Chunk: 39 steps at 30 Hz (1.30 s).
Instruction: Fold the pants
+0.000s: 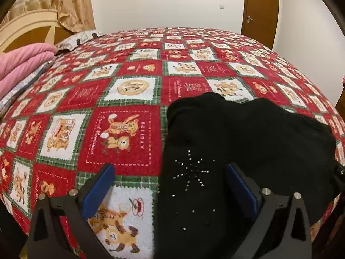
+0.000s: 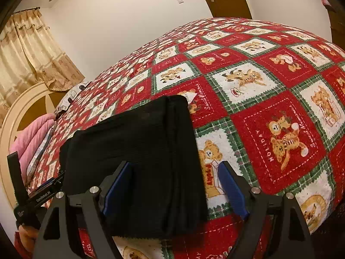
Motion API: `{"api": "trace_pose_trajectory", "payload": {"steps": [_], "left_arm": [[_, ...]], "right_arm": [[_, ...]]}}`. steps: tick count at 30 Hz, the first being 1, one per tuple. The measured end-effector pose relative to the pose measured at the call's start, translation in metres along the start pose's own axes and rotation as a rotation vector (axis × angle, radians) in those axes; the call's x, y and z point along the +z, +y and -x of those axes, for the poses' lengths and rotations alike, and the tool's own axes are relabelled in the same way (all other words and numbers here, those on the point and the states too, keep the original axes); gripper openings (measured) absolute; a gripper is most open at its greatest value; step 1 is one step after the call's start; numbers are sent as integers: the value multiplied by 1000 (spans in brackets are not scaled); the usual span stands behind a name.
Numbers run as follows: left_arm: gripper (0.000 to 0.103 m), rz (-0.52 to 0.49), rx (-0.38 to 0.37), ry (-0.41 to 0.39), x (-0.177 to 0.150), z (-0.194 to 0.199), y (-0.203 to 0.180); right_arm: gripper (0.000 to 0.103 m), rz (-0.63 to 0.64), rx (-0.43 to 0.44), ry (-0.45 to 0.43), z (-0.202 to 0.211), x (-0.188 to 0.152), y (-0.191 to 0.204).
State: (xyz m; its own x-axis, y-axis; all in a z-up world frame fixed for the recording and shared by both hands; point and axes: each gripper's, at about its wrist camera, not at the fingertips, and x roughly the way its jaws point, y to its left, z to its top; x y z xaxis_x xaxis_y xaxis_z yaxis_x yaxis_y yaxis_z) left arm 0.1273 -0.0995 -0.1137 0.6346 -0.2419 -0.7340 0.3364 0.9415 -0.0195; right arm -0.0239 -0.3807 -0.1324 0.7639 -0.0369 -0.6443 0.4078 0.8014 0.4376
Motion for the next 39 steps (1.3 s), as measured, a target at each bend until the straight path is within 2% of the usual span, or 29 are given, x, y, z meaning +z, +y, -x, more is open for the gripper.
{"api": "trace_pose_trajectory", "payload": {"steps": [4,7,13,17,21,23,25,27,28,29,30,32,34,37,39], "left_arm": [[103,48,-103,-14,4,6,7],[103,41,-148,16,2,-1,2],[103,17,-111,11,0,-3,-7],[103,12,-104,28,0,-5,-7],[103,20,-123,45,-1,-5,-3],[103,25,-127,56,-2,-5,-3],[103,23,-129,71,-3,-3,-4],[97,14,-135,73,-3,-1,-5],[89,8,-143,71,-3,0,-5],[73,-11,-156,61,-4,5,-7],[67,-27,-163,55,-5,7,-10],[48,-73,-149,33,-7,13,-18],[35,-105,-153,17,-9,17,-25],[33,-98,-156,9,-9,16,-26],[37,-61,-176,16,-7,14,-21]], "right_arm": [[83,-37,45,-12,3,1,-6],[84,-43,58,-22,3,-1,-9],[84,-13,61,12,-1,-5,2],[84,113,-27,61,-8,-11,29],[83,128,-59,102,-9,-14,39],[78,170,-79,91,-9,-18,45],[68,217,-101,74,-7,-22,52],[58,293,-124,53,-4,-24,63],[53,330,-139,42,-2,-25,69],[52,369,-153,32,-1,-27,74],[50,385,-163,25,0,-27,76],[49,385,-164,22,0,-27,76],[49,371,-155,22,0,-26,73],[50,313,-116,29,-1,-24,64],[53,259,-76,41,-3,-21,56]]}}
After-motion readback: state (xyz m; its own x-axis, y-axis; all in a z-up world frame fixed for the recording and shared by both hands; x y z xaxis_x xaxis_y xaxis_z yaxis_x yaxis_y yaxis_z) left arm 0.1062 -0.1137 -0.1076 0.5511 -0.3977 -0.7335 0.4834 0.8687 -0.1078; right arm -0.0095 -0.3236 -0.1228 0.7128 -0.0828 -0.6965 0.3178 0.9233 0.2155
